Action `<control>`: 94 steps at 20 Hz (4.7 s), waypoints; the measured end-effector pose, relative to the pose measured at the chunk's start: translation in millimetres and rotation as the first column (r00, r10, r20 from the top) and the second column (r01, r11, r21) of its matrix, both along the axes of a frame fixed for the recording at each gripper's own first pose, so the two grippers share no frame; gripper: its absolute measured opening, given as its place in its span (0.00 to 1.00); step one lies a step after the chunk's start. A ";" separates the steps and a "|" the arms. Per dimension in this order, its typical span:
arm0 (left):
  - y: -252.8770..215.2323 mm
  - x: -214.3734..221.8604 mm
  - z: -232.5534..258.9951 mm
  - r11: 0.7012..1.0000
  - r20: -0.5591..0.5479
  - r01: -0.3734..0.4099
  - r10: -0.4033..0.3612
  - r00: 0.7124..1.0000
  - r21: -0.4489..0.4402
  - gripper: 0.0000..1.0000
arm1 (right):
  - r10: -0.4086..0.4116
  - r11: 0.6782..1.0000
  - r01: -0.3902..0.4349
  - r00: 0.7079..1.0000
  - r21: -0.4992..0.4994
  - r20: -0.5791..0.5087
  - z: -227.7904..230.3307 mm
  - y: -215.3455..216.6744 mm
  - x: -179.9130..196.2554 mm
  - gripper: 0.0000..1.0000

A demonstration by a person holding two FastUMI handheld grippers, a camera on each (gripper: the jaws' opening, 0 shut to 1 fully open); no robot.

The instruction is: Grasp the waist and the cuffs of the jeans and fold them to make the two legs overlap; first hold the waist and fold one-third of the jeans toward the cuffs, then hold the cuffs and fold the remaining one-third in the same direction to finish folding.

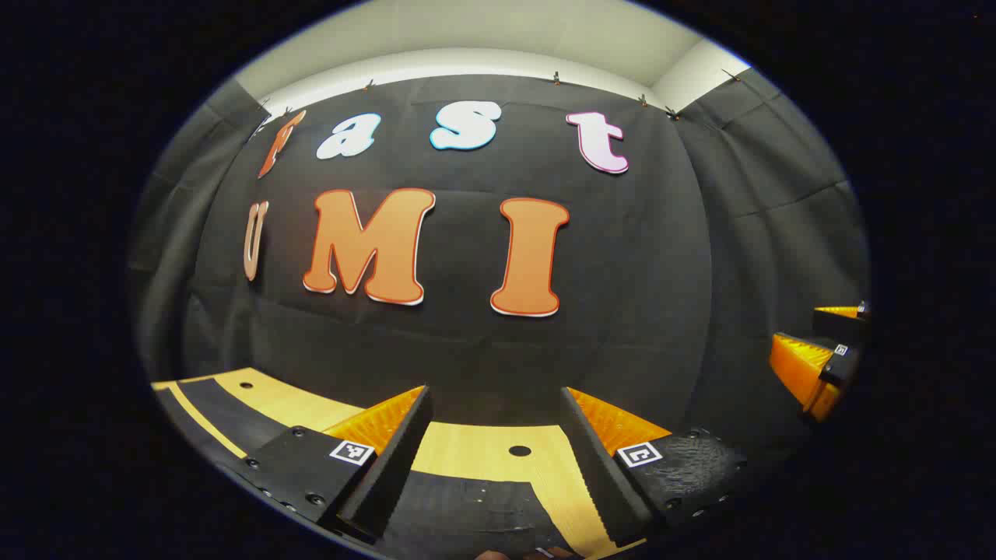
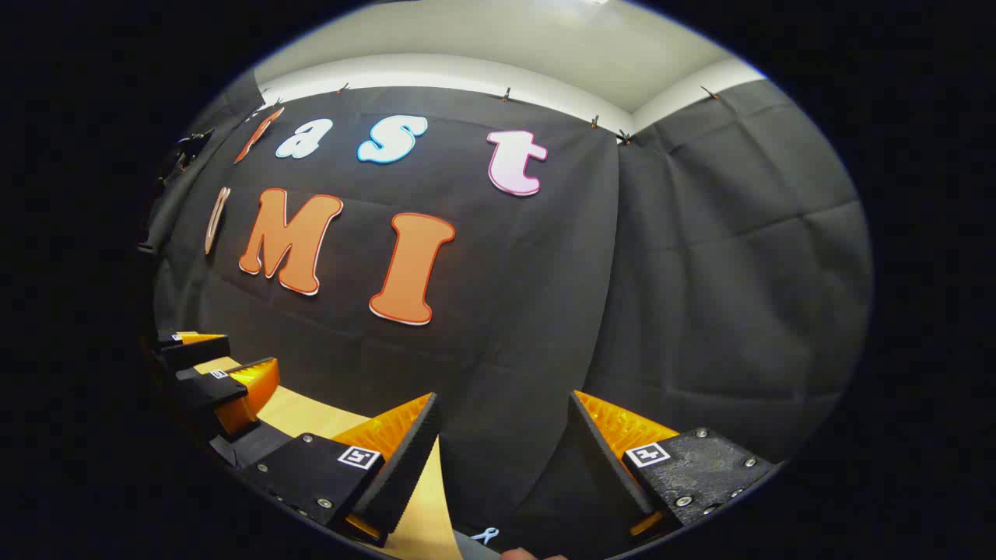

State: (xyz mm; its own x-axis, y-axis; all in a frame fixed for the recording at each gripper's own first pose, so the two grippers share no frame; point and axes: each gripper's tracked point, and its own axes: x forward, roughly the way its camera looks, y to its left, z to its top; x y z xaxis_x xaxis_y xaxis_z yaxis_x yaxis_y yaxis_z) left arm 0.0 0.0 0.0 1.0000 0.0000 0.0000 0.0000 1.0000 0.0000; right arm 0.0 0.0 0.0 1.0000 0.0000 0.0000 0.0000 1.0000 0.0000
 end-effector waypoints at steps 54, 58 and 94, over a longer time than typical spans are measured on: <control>762.4 -225.5 -138.1 0.799 -0.699 -0.601 0.435 0.567 0.010 0.99 | 0.123 0.921 0.236 0.582 0.311 -0.804 -146.3 271.9 -163.8 0.98; 781.6 -240.0 -189.4 0.692 -0.850 -0.720 0.346 0.397 -0.054 0.98 | 0.162 0.912 0.269 0.455 0.309 -0.875 -201.1 277.3 -155.3 0.98; 820.5 -275.7 -317.7 0.303 -0.994 -0.947 0.039 -0.105 0.111 0.84 | 0.132 0.867 0.493 -0.078 0.077 -0.988 -348.7 287.3 -164.8 0.93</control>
State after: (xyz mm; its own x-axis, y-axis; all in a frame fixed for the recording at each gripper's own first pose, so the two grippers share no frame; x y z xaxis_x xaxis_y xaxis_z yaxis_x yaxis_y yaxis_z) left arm -275.7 820.5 -317.7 -0.1046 0.0385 -0.9938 -0.9466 0.3027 0.1114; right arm -164.8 287.3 -348.7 -0.0784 0.1324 -0.9881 0.4929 0.8667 0.0770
